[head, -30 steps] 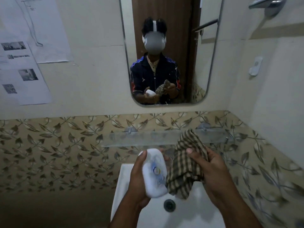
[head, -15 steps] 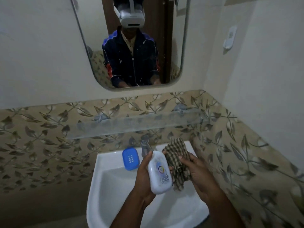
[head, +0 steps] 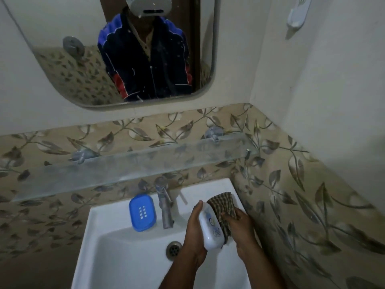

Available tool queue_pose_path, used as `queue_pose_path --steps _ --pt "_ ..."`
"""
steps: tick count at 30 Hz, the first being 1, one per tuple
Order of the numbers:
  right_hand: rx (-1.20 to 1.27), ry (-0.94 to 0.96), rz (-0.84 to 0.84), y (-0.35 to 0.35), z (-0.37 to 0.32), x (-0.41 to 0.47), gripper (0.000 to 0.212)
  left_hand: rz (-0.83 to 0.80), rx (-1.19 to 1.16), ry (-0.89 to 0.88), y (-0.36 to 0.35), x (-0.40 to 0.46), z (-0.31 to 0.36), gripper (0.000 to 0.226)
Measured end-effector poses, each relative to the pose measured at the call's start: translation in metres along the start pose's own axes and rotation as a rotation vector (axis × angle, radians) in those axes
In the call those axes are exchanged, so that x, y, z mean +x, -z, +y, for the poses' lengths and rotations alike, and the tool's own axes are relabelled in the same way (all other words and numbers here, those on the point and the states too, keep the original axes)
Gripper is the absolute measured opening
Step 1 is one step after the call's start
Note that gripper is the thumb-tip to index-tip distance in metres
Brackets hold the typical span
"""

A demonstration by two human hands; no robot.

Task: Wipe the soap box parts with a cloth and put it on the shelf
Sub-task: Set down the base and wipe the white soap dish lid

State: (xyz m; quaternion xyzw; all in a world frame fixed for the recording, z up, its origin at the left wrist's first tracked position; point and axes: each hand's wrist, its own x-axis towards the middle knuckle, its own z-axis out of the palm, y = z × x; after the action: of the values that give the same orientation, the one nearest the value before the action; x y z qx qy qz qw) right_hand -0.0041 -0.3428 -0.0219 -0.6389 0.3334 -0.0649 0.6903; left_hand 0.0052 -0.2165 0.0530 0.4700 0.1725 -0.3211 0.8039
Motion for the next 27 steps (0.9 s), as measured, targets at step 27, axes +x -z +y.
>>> queue_pose_path --steps 27 --pt "0.295 -0.149 -0.038 -0.022 0.030 0.114 0.049 0.118 -0.438 -0.027 -0.039 0.109 0.021 0.057"
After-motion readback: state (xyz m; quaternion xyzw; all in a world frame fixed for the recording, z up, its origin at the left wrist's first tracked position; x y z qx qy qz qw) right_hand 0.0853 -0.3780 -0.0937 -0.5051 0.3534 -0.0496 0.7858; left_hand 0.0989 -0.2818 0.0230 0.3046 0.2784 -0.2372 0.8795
